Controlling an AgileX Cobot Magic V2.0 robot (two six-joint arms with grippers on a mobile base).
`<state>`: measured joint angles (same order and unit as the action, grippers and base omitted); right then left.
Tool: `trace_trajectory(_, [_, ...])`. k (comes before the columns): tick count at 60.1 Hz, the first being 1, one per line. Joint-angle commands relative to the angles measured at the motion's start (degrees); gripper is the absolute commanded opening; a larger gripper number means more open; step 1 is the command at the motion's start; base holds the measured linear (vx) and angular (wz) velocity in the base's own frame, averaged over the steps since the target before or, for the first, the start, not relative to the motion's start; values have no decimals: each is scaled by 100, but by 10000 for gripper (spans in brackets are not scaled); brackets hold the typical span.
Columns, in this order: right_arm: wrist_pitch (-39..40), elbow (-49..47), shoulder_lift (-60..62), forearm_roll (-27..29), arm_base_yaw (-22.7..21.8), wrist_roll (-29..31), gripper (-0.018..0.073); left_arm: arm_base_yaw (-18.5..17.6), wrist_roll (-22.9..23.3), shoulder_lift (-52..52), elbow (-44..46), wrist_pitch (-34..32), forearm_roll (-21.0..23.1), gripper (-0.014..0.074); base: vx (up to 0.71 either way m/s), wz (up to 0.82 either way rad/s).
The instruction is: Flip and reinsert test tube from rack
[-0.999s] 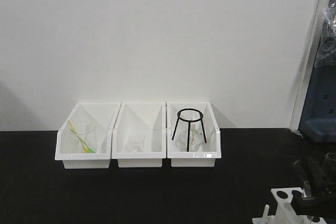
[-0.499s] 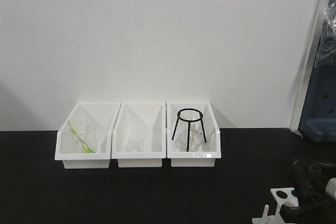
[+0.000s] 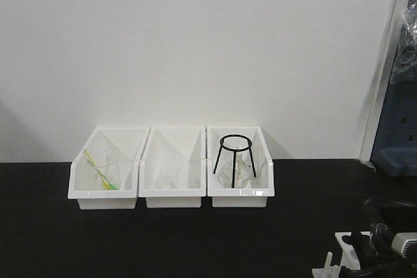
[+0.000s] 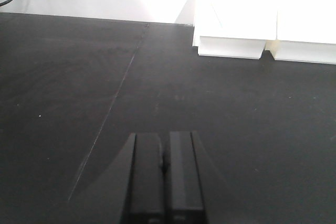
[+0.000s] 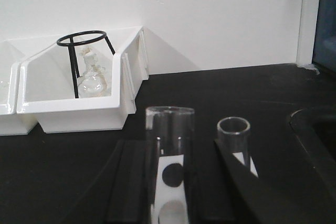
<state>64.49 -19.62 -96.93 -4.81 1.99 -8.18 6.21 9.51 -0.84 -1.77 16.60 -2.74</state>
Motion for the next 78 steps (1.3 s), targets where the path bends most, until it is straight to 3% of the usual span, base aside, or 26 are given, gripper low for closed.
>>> trace_trajectory(1, [1169, -122, 127, -61, -30, 51, -1, -21, 1, -17, -11, -503, 21, -6, 0, 0])
trace_trajectory(13, [1202, -122, 127, -69, -30, 248, 79, -21, 1, -17, -11, -503, 21, -6, 0, 0])
trace_trajectory(32, [1238, -122, 127, -69, -30, 261, 393, -21, 1, -17, -11, -503, 21, -6, 0, 0])
trace_trajectory(44, [1238, -122, 416, -154, -30, 261, 488, -21, 1, -17, -11, -503, 21, -6, 0, 0])
trace_trajectory(53, [1031, -140, 1203, -310, -30, 210, 465, -21, 1, -17, -11, -503, 21, -6, 0, 0])
trace_trajectory(61, [74, -140, 2307, -319, -30, -176, 346, -21, 1, -17, -11, -503, 21, -6, 0, 0])
trace_trajectory(74, [-3184, -140, 4465, -482, -30, -513, -13, -21, 1, -17, -11, -503, 21, -6, 0, 0])
trace_trajectory(78, [-4366, -140, 5065, -494, -14, -514, -15, -21, 1, -17, -11, -503, 21, -6, 0, 0])
